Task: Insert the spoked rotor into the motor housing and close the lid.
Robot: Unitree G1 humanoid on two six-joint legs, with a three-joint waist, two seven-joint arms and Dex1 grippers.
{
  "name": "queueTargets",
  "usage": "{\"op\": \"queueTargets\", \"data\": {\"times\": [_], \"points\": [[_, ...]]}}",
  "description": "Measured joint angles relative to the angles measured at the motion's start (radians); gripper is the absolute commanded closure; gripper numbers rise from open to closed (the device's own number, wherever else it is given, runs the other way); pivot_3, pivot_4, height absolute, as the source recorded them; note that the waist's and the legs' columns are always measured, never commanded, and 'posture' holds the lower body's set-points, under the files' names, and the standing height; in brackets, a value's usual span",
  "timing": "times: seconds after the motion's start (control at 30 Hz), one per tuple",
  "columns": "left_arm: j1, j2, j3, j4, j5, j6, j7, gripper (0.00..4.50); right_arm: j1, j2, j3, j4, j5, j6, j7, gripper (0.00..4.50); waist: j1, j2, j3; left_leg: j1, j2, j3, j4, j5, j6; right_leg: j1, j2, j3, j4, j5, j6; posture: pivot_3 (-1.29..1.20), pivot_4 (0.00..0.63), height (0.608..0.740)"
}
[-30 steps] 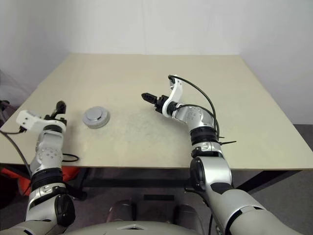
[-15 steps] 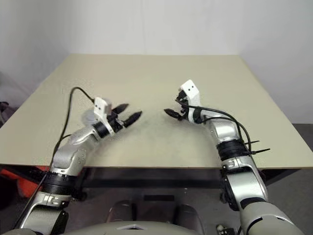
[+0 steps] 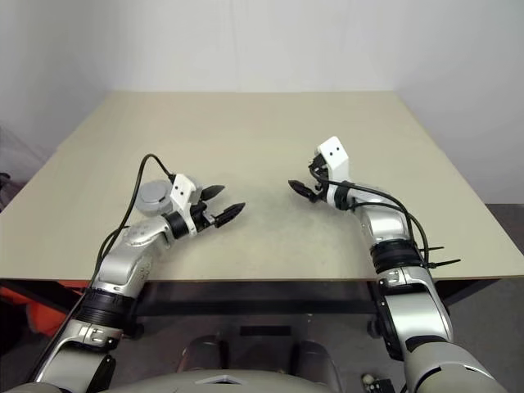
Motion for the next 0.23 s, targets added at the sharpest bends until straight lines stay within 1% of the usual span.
{"op": "queueTargets", "data": {"times": [0.23], "points": [[-0.02, -0.007, 0.016, 0.001, 0.012, -0.004, -0.009, 0.09, -0.005, 0.008, -0.001, 0.017, -0.012, -0.013, -0.006, 0.46, 0.0, 0.0, 0.0, 0.0, 0.0, 0.0, 0.0, 0.0, 0.001, 0.0, 0.0, 0.0, 0.0, 0.0, 0.0, 0.0, 0.0, 0.74]]}}
